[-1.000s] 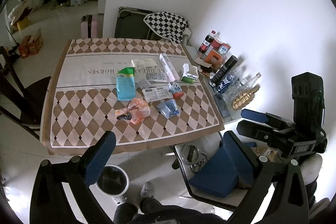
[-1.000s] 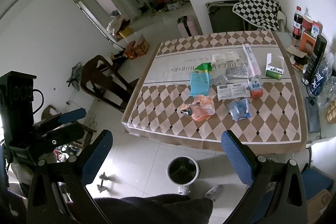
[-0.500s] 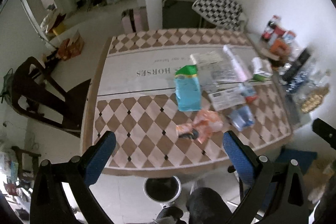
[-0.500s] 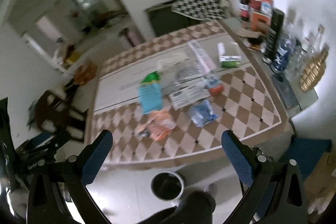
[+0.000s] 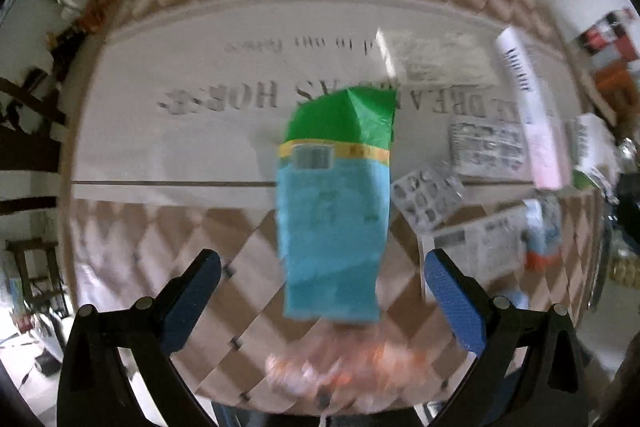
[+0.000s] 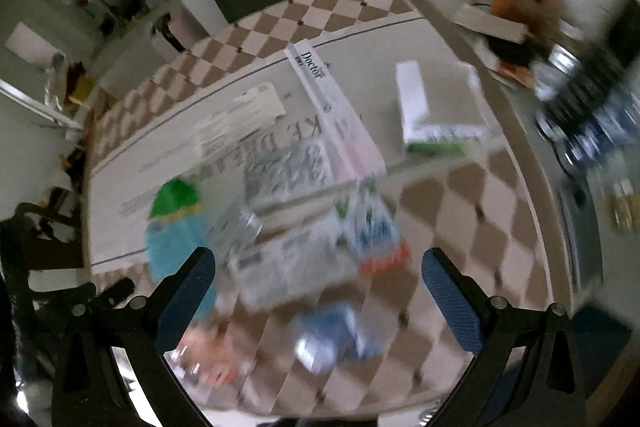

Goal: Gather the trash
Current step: 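Grasp the blue-green snack bag with left tool while right tool grasps Doctor toothpaste box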

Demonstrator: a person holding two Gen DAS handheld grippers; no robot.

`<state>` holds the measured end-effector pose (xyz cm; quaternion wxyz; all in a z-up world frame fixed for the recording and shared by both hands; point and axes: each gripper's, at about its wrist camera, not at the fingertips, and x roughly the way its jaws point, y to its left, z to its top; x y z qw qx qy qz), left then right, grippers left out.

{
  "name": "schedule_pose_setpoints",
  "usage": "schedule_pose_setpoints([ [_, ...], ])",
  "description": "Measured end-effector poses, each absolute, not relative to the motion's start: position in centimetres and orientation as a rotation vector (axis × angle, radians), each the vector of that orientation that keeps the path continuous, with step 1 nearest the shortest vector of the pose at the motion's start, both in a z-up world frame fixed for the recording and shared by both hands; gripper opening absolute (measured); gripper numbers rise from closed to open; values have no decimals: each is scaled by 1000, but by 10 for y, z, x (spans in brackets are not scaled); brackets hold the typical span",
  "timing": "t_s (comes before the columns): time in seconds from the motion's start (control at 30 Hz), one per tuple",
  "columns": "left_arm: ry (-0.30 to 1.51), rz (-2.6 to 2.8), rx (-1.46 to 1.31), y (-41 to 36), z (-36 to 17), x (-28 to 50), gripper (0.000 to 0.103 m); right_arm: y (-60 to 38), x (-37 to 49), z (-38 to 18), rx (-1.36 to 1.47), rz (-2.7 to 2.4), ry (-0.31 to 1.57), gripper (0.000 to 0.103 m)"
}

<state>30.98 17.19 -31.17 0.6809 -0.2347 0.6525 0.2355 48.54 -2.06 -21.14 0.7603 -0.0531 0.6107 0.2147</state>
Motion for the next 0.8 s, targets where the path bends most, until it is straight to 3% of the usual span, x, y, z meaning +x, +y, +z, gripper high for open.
schedule_pose_setpoints([
  [0.13,1540,535,-565,179,-350,335,103,12,546,-246,-160,469,1388,101],
  [0.33,1576,590,-560,185,-366,347,101,50,607,-294,-263,443,1432,82],
  [0.4,1573,622,-560,189,-364,345,87,58,619,-308,-292,437,1452,76],
  [0.6,1533,657,-558,200,-342,340,71,87,634,-327,-371,465,1476,43],
  [0.8,1506,654,-534,211,-325,343,68,97,636,-319,-374,490,1455,41],
])
